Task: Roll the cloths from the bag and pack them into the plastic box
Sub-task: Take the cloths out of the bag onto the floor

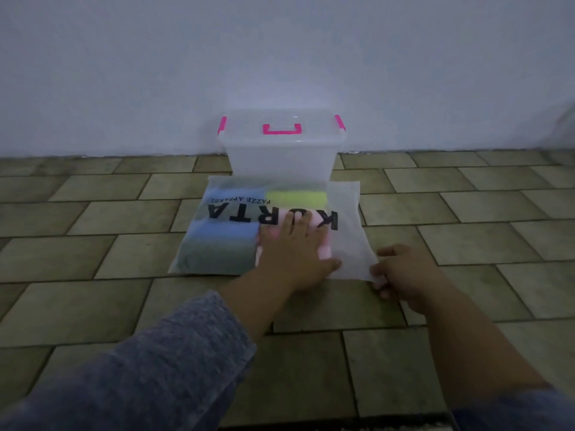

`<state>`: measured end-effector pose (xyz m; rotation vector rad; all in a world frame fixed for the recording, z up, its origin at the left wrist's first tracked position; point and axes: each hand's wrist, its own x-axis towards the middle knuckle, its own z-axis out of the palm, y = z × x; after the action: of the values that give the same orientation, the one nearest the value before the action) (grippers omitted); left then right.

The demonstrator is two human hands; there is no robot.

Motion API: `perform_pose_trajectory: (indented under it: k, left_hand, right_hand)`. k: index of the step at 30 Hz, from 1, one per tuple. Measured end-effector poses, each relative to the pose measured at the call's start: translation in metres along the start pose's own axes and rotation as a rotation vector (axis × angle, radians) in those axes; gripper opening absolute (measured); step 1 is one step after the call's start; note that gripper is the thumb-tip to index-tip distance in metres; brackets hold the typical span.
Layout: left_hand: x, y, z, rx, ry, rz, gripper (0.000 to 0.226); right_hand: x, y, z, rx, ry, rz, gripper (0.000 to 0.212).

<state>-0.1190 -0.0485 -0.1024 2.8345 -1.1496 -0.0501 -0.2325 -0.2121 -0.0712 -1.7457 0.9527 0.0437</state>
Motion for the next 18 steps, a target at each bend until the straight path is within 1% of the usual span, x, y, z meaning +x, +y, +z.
perform_pose_trajectory:
  k: [2, 4, 5, 7, 8, 9, 12, 14, 16, 18]
  left_hand:
    - [-0.003, 0.002, -0.001, -0.001, 0.035, -0.022, 0.076]
    - [-0.008, 0.006, -0.004, 0.002, 0.108, 0.012, 0.074]
    - [-0.011, 0.010, -0.004, -0.010, 0.147, 0.072, 0.072]
    - [-0.018, 0.022, -0.004, -0.015, 0.211, 0.276, 0.065]
    - [-0.020, 0.030, -0.003, -0.005, 0.249, 0.375, 0.058]
    - [-0.021, 0.037, -0.002, -0.009, 0.294, 0.437, 0.050]
    - [-0.016, 0.048, -0.001, -0.134, 0.417, 0.473, 0.028]
    - [-0.009, 0.047, 0.000, -0.184, 0.455, 0.528, 0.016]
    - [-0.003, 0.045, -0.001, -0.225, 0.438, 0.567, 0.013]
    - [0.000, 0.042, -0.004, -0.319, 0.387, 0.544, 0.015]
  right_hand:
    - [-0.003, 0.002, 0.000, 0.118, -0.040, 0.031, 0.024]
    - [-0.007, 0.004, -0.003, 0.182, -0.058, 0.072, 0.010]
    - [-0.009, 0.005, -0.004, 0.192, -0.081, 0.097, 0.011]
    - [-0.012, 0.006, -0.007, 0.195, -0.149, 0.137, 0.016]
    - [-0.013, 0.006, -0.007, 0.199, -0.178, 0.146, 0.017]
    - [-0.015, 0.005, -0.007, 0.205, -0.204, 0.147, 0.018]
    - [-0.015, 0.000, -0.007, 0.217, -0.239, 0.110, 0.021]
    - [-0.013, -0.002, -0.009, 0.215, -0.232, 0.082, 0.026]
    - [-0.010, -0.002, -0.010, 0.224, -0.224, 0.077, 0.023]
    - [-0.006, -0.001, -0.010, 0.246, -0.236, 0.098, 0.018]
